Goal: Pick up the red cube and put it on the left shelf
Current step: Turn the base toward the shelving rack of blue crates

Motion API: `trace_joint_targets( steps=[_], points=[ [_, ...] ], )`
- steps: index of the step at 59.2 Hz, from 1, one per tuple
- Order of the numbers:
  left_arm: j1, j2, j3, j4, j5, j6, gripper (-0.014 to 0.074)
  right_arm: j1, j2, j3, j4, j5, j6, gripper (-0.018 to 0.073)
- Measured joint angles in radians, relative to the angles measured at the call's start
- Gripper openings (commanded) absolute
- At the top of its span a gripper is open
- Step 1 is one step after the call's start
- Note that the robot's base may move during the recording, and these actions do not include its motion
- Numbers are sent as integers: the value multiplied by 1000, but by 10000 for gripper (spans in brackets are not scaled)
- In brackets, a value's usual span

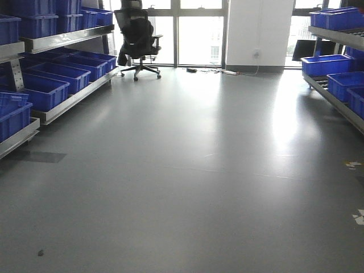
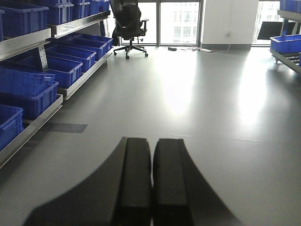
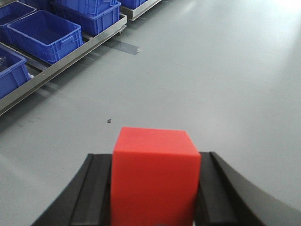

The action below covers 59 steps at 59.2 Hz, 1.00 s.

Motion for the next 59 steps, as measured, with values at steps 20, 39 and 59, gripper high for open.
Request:
trace_joint_targets(
  steps=[20,39,59],
  points=[
    [0,0,0,0,0,0,102,0,0,0,0,0,0,56],
    [0,0,0,0,0,0,102,0,0,0,0,0,0,56],
    [0,0,0,0,0,0,102,0,0,0,0,0,0,56]
  ],
)
